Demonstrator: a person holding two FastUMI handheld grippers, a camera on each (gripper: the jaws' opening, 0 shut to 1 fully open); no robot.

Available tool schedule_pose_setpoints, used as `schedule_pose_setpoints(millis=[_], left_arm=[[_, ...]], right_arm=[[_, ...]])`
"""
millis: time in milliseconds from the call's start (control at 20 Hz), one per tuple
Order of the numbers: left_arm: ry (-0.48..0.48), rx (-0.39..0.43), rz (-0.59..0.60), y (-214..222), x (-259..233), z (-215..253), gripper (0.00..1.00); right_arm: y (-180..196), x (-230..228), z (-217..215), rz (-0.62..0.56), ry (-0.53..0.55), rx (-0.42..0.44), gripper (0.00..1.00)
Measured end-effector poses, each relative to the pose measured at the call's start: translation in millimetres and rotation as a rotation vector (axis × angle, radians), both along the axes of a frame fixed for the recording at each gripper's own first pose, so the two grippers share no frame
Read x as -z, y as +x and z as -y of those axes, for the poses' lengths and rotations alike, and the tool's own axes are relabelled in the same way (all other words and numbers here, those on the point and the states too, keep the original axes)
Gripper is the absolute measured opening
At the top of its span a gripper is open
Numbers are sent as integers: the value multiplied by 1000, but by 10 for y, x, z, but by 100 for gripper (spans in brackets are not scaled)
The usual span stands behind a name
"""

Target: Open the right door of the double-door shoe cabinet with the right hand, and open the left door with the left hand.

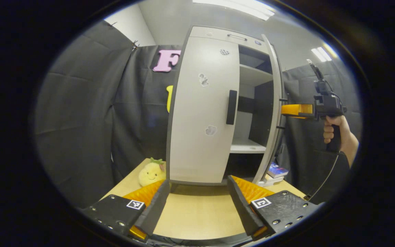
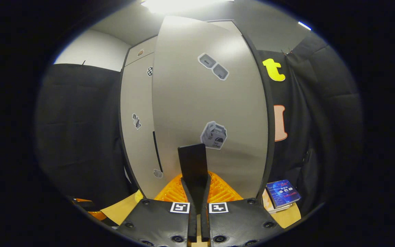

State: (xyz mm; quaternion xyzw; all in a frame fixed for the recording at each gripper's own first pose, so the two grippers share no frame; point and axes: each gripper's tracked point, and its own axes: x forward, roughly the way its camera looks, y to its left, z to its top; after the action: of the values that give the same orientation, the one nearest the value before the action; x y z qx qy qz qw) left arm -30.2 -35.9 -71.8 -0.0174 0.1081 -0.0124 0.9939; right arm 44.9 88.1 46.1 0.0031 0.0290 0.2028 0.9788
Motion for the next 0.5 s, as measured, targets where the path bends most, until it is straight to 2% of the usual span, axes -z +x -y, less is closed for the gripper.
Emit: schedule_pose_setpoints(millis=[150, 200, 250, 300, 500], left_arm=[[-16, 23, 6, 72, -4, 127, 98], [-15, 34, 5, 98, 2, 163, 98], [-11, 46, 2, 112, 26, 208, 98], [-8, 57, -4, 125, 53, 240, 98], [-30, 91, -10, 164, 84, 337, 98]], right_arm=[[-81, -6, 144, -3, 12, 19, 2], [-101, -12, 198, -4, 16, 26, 6], [-118, -19, 251, 0, 14, 39, 2], [-142, -31, 311, 4, 9, 55, 6], [-190, -46, 452, 4, 15, 108, 6]])
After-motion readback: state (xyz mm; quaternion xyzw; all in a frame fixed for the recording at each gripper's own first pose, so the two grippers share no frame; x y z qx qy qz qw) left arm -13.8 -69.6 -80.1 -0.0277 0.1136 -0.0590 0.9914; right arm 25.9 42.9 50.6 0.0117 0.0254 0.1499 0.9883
